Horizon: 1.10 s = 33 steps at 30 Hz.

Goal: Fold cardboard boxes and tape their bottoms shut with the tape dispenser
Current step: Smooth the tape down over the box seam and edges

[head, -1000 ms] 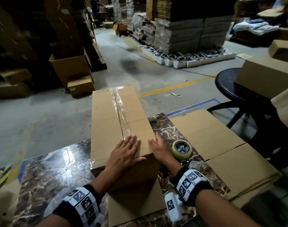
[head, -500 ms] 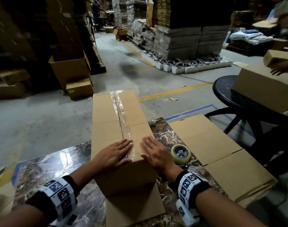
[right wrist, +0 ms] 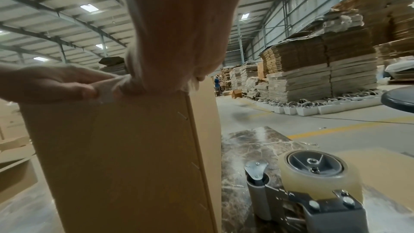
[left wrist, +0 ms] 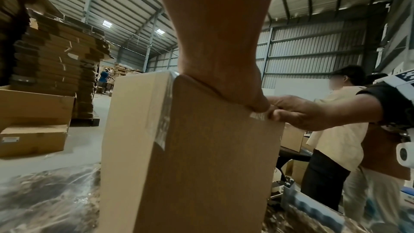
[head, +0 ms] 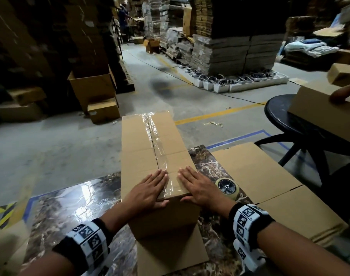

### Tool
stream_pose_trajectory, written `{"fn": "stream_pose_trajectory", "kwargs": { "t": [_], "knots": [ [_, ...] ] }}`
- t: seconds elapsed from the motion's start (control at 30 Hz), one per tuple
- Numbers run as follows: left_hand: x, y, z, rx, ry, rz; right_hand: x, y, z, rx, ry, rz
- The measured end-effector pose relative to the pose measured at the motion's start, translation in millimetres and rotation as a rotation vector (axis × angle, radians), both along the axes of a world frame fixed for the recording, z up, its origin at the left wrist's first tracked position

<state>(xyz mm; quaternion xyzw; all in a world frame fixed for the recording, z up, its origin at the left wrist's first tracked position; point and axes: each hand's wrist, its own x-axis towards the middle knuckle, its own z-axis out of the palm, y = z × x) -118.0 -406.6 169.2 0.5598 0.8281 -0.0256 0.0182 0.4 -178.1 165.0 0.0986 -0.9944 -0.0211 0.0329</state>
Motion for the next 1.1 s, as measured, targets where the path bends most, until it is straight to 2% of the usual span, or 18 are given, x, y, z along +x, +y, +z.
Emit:
{"fn": "stream_pose_trajectory", "kwargs": {
  "t": [0.07,0.13,0.23,0.33,0.43,0.6,0.67,0.77,0.8,0.9,0.97,1.03,1.1],
  "knots": [
    [3.0,0.3,1.4,-0.029,0.012,0.008,2.6,-3.3,2.9,-0.006,0.03,0.021],
    [6.0,0.0,4.1,-0.034,0.038,0.008,-0.1,-9.6,11.7,-0.063,-0.005,-0.033],
    [9.3,-1.4,6.7,0.024,0.035,0.022,-6.0,-26.8,19.4,-0.157,0.186,-0.109],
    [12.8,-3.0,4.9,0.036,0.039,0.088,-5.6,-33.4,-1.6,-0.265,0.374,-0.202],
    [19.5,-4.6,-1.1,0.079,0.018,0.185,-1.1,-40.3,-26.9,-0.494,0.536,-0.39],
    [34.2,-6.1,-10.2,0.188,0.067,0.295,3.2,-62.3,-42.2,-0.94,0.745,-0.678],
    [35.8,-7.8,-12.5,0.198,0.127,0.272,3.4,-65.2,-40.4,-1.044,0.758,-0.708],
    [33.5,-17.2,-12.5,0.213,0.129,0.208,8.7,-59.8,-29.1,-1.183,0.643,-0.775],
    [30.1,-22.0,-10.5,0.217,0.124,0.17,9.9,-55.9,-23.1,-1.184,0.608,-0.784],
    [13.4,-39.0,-0.8,0.24,0.103,-0.007,2.5,-48.1,-5.4,-0.992,0.604,-0.746],
    [5.6,-49.0,0.2,0.284,0.081,-0.051,-9.8,-48.5,3.2,-0.894,0.559,-0.698],
    [5.7,-52.2,-6.5,0.402,0.105,-0.017,-21.2,-50.5,7.1,-0.802,0.447,-0.713],
    [12.1,-49.4,-16.5,0.617,0.145,0.124,-25.1,-52.8,5.6,-0.738,0.415,-0.775]
  ]
}}
